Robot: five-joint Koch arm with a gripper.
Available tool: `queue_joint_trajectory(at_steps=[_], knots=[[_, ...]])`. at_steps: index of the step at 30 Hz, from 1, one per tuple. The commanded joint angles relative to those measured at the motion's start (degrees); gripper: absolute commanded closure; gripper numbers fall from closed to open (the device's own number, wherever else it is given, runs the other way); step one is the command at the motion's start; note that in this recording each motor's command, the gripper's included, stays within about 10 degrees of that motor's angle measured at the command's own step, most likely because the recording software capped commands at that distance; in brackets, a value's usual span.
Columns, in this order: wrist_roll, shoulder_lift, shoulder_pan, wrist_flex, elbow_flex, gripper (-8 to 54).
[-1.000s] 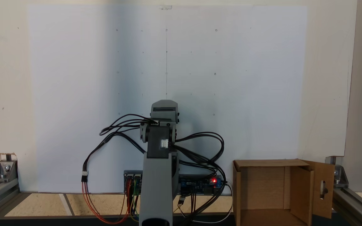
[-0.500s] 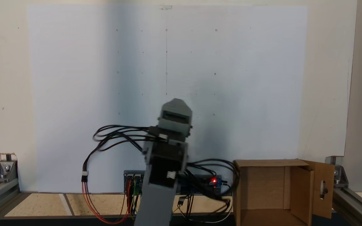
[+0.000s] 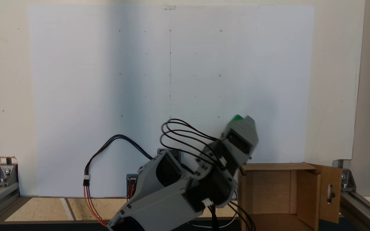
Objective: Grasp a green dice and put it in the bin.
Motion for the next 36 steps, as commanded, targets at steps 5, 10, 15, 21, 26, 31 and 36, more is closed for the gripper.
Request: queue_joint_trajectory(at_steps=[5,10,15,21,26,31,36], knots=[[-12.0,-3.2,17.8,-7.3,-3.7,34.1],[-16.3,-10.1,28.4,-13.0,-3.8,34.0],[-19.4,-19.0,37.1,-21.0,-3.8,34.0],[-27.2,-30.5,45.8,-23.7,-3.8,34.0],[-28.3,-33.6,48.3,-23.6,-3.7,34.0],[-26.9,-34.5,50.2,-23.5,-3.4,10.8],[-18.6,-30.8,49.8,-25.6,-3.7,10.8]])
